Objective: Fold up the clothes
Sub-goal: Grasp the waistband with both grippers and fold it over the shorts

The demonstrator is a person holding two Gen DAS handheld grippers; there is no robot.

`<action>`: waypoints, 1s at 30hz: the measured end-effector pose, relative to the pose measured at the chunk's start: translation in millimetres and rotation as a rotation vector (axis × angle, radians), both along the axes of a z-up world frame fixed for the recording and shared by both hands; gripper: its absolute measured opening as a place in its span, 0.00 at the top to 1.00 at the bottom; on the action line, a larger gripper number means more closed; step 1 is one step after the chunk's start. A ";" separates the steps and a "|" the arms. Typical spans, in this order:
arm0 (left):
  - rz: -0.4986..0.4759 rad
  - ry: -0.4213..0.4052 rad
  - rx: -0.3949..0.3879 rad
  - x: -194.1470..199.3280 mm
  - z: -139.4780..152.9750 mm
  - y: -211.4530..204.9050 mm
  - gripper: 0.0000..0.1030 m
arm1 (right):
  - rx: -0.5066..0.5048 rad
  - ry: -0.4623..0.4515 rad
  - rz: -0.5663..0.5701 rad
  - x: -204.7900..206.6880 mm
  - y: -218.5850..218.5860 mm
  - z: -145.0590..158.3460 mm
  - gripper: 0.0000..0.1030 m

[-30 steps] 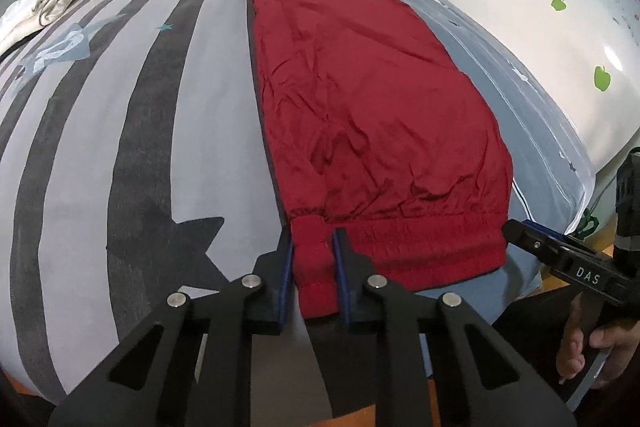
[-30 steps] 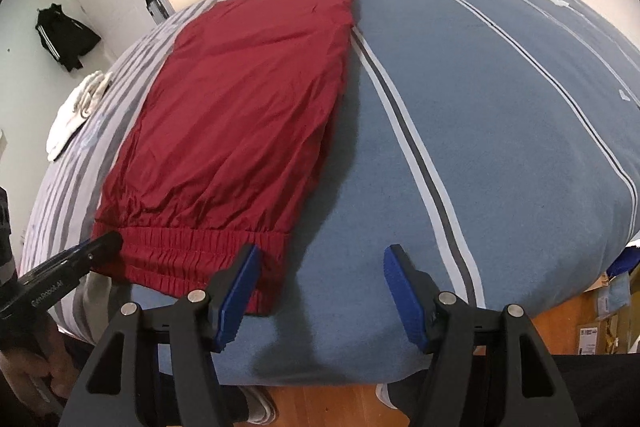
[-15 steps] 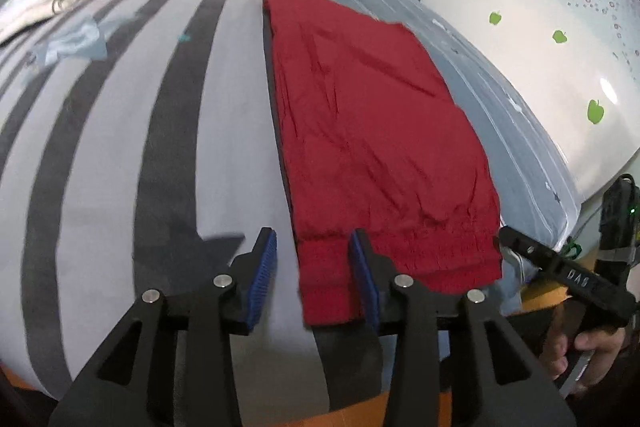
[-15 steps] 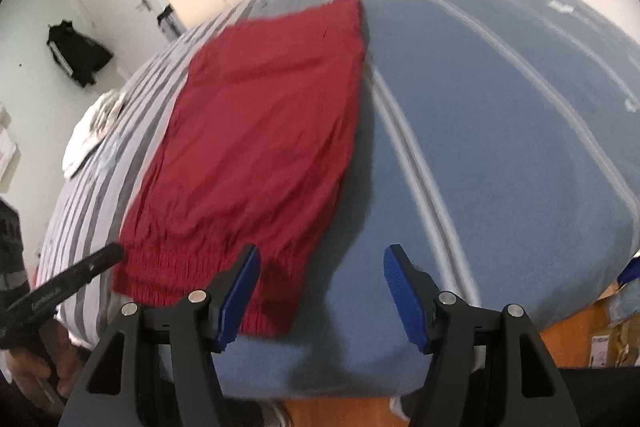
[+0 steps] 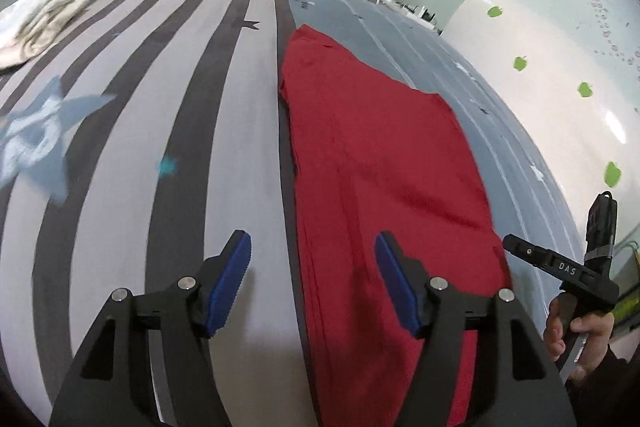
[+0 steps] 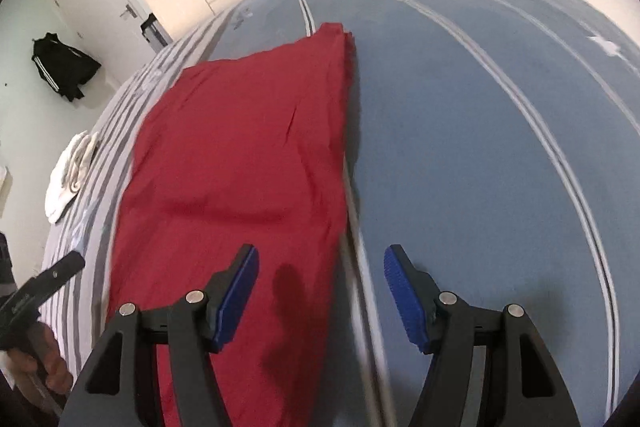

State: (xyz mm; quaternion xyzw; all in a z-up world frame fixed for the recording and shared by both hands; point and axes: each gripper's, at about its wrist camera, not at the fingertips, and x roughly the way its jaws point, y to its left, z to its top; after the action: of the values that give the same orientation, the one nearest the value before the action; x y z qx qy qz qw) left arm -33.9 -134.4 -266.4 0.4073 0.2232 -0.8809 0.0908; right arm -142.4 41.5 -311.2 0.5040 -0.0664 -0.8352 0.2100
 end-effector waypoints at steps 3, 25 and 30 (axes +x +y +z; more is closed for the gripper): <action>-0.028 -0.024 0.021 -37.8 -11.9 -10.7 0.40 | -0.008 -0.042 0.046 -28.3 -13.0 -16.4 0.41; -0.131 -0.033 -0.040 -56.4 -54.0 31.8 0.62 | 0.061 0.044 0.189 -20.8 -66.5 -34.8 0.63; -0.138 -0.011 -0.055 -60.0 -57.9 38.2 0.82 | 0.025 0.024 0.211 -20.8 -65.2 -34.3 0.70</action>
State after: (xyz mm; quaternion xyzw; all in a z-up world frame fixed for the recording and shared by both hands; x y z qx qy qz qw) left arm -93.8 -96.2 -324.3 0.4240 0.1696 -0.8886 0.0423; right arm -163.2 -23.7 -345.5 0.5007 0.0001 -0.8152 0.2912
